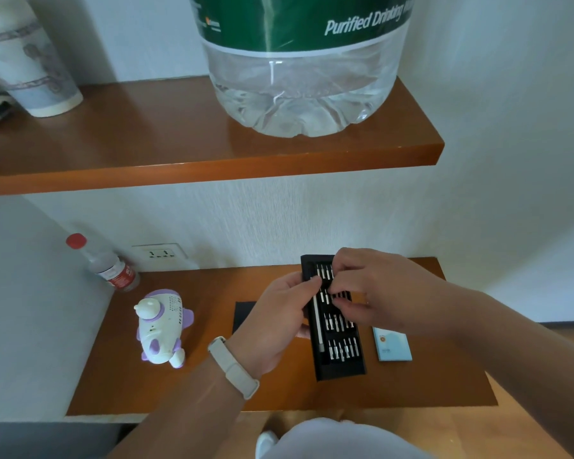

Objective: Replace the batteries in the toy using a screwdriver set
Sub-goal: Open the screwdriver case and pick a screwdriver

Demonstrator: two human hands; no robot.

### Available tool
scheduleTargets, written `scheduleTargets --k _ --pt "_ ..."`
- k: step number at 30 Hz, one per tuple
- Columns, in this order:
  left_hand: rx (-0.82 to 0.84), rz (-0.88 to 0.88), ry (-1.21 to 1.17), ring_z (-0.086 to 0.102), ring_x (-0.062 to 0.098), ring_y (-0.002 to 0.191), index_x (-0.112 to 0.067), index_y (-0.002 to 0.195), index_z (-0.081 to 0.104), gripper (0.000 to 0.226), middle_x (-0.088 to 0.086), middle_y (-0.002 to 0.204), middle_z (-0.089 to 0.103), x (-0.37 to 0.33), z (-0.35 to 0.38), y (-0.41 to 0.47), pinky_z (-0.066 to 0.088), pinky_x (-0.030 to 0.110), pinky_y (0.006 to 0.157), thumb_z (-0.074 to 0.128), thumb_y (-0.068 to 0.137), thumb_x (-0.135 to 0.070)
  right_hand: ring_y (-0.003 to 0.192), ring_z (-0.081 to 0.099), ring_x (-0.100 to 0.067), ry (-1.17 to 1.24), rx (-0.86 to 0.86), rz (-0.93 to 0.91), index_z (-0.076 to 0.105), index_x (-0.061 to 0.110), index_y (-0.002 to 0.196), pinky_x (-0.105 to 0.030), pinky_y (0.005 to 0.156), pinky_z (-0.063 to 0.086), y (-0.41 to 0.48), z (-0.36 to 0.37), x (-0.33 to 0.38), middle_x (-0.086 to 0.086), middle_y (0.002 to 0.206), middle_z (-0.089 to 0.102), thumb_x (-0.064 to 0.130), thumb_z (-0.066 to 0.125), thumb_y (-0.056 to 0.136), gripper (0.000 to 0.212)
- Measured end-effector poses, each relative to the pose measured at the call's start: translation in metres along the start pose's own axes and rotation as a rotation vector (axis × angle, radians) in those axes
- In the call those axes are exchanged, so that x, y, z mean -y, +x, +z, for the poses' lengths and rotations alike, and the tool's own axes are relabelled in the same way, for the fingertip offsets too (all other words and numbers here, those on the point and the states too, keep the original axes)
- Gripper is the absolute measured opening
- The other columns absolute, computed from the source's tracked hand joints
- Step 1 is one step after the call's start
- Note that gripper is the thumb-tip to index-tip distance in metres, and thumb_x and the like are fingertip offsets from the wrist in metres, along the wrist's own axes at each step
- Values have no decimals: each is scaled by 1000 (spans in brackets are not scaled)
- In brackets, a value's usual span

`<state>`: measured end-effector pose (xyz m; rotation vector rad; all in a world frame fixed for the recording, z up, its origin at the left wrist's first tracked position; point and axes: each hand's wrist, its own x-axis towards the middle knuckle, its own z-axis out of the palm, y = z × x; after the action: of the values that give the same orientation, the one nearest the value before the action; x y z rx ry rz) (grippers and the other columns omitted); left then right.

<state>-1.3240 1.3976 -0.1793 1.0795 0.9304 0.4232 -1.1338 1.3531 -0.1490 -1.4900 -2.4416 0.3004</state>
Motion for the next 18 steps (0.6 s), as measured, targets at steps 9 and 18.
scheduleTargets --k 9,18 --pt "47 20 -19 73 22 87 -12 113 70 30 8 96 75 -2 -3 3 58 30 69 50 105 -32 65 56 -14 -127 -82 -100 69 14 84 -26 51 48 0 -2 0 -1 91 61 26 47 95 28" --pt "43 21 -20 73 26 92 -10 115 69 29 13 102 75 -3 -8 2 62 40 76 49 106 -30 65 60 -16 -92 -93 -103 71 14 88 -31 54 54 3 3 1 -2 94 63 25 53 93 22"
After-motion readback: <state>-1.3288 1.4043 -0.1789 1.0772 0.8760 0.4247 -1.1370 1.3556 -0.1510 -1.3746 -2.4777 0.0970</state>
